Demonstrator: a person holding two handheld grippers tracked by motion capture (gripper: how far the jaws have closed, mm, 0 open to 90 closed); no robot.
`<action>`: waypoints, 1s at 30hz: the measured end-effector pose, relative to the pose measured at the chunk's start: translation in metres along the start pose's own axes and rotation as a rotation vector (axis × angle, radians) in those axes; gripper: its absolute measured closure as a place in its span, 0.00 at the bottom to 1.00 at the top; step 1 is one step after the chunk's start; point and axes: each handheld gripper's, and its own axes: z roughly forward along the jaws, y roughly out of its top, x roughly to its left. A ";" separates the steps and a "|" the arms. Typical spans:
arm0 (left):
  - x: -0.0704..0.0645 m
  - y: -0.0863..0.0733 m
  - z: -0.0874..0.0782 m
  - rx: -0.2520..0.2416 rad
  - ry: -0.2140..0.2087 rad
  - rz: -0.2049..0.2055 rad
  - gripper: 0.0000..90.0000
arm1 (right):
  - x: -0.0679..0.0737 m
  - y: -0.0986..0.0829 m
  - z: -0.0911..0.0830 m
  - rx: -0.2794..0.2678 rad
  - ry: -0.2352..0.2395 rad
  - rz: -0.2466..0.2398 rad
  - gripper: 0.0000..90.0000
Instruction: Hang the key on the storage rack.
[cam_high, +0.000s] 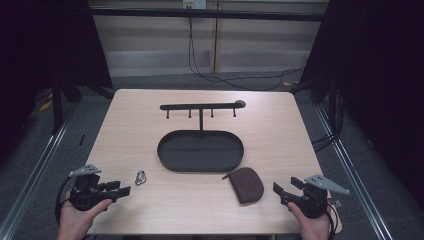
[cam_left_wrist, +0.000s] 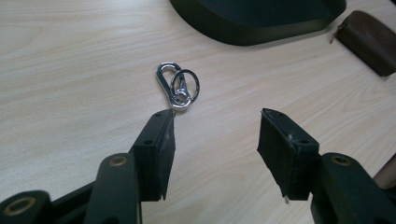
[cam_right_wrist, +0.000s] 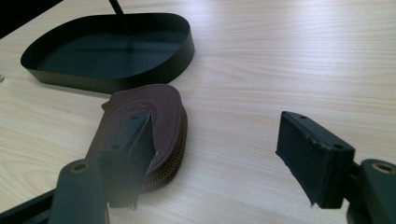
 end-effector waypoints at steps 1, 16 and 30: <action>0.000 0.002 0.001 0.019 0.005 -0.003 0.52 | 0.000 0.000 0.001 0.003 0.002 -0.001 0.30; -0.004 0.036 0.006 0.142 -0.001 0.034 0.48 | 0.002 0.000 0.004 0.028 0.013 -0.015 0.29; -0.001 0.065 0.025 0.273 0.062 0.033 0.46 | 0.002 0.000 0.005 0.038 0.012 -0.021 0.29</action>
